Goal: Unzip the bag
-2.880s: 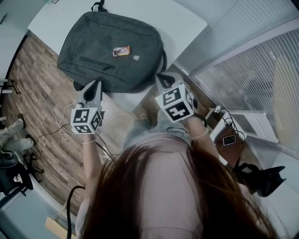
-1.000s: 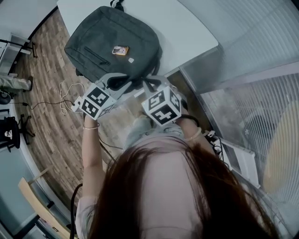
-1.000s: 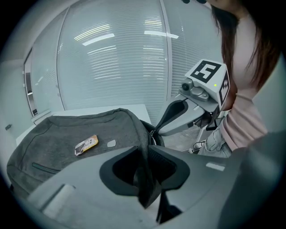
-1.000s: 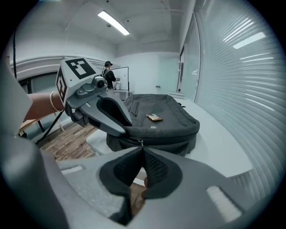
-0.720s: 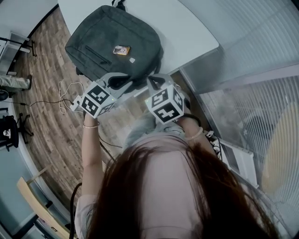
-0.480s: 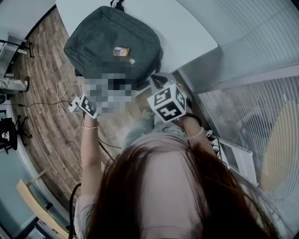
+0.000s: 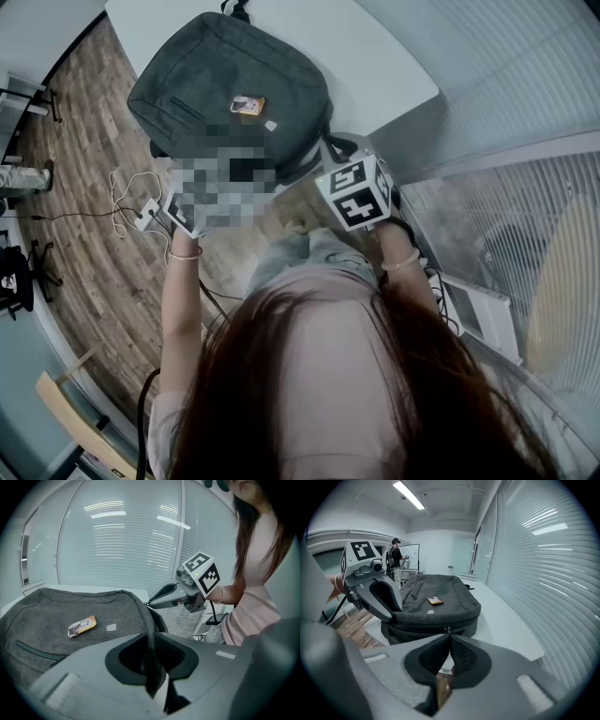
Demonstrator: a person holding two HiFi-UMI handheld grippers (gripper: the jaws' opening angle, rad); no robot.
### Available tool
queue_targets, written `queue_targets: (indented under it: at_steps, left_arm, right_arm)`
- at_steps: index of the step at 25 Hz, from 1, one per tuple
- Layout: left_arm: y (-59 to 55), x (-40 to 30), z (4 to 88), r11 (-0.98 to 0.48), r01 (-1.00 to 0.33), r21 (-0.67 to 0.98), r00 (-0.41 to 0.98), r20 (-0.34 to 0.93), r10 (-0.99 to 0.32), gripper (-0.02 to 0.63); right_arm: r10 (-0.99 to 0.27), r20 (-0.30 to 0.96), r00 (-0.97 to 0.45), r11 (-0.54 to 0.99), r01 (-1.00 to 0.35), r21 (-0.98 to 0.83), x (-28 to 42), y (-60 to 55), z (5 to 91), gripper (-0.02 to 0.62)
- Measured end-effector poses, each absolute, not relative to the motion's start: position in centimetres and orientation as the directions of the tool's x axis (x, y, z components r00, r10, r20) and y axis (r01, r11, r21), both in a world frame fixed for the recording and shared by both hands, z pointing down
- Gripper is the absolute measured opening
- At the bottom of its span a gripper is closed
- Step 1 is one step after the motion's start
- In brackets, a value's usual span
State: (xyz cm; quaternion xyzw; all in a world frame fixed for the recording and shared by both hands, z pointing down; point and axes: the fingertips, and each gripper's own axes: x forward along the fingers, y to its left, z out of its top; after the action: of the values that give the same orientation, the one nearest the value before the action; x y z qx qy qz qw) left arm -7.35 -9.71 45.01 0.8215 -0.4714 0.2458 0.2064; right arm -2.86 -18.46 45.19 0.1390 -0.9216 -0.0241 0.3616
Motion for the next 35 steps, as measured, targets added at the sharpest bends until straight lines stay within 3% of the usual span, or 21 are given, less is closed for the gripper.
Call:
queue_targets:
  at_steps: [15,35]
  left_arm:
    - [-9.6,-7.1,44.9,-0.514,-0.84,0.175,0.505,0.6,-0.62,0.069]
    - [-10.0,-7.3,45.3,-0.512,-0.835,0.199,0.52,0.589,-0.619,0.069]
  right_arm:
    - [-0.376,0.649,-0.661,0.922,-0.337,0.191,-3.1,-21.2,45.2,0.012]
    - [-0.314,0.627,-0.712,0.949,-0.215,0.231,-5.2,-26.8,46.4,0.017]
